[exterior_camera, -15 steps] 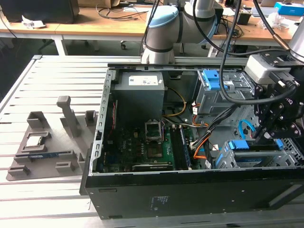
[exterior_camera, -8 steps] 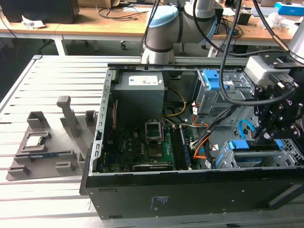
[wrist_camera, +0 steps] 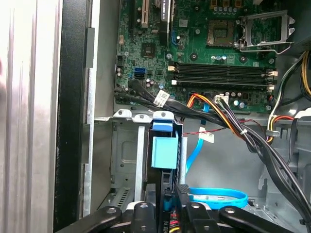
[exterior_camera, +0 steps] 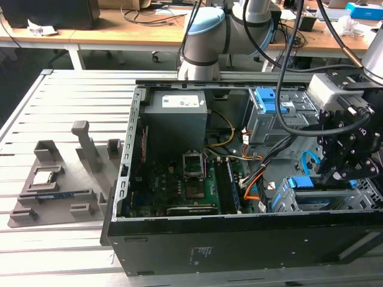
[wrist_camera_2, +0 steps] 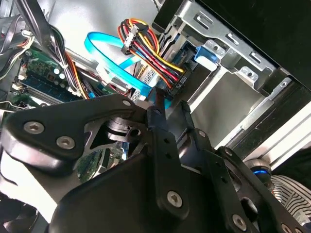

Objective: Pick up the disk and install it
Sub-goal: 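Insert the second disk wire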

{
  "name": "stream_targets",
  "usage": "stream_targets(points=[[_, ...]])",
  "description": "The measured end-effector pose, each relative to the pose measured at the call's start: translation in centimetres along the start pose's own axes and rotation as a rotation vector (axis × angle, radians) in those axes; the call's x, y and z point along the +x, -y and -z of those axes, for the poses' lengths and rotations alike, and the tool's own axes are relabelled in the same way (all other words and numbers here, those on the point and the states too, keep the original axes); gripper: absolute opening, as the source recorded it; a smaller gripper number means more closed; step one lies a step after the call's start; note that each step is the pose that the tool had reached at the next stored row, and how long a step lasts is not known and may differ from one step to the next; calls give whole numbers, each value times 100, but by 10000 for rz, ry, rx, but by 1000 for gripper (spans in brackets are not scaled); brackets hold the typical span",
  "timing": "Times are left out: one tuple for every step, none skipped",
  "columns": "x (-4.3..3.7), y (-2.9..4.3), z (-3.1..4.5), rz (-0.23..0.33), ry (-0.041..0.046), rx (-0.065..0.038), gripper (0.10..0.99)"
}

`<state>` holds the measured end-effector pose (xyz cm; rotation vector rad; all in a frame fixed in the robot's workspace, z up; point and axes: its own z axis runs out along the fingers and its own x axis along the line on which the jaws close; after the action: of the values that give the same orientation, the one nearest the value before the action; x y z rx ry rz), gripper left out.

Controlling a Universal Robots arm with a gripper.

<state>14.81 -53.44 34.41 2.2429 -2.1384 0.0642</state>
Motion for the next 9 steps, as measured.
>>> stream_targets(points=[[5, 0, 77, 0, -3, 0, 298], [3, 0, 157, -1, -2, 0, 298], [-4, 0, 247, -1, -4, 0, 298], [-7, 1, 335, 0, -4, 0, 282], [-8, 1, 380, 0, -6, 0, 153], [-9, 1, 431, 0, -11, 0, 106], [-9, 1, 478, 0, -10, 0, 106], [-8, 1, 534, 0, -9, 0, 106], [-6, 1, 580, 0, -11, 0, 106]])
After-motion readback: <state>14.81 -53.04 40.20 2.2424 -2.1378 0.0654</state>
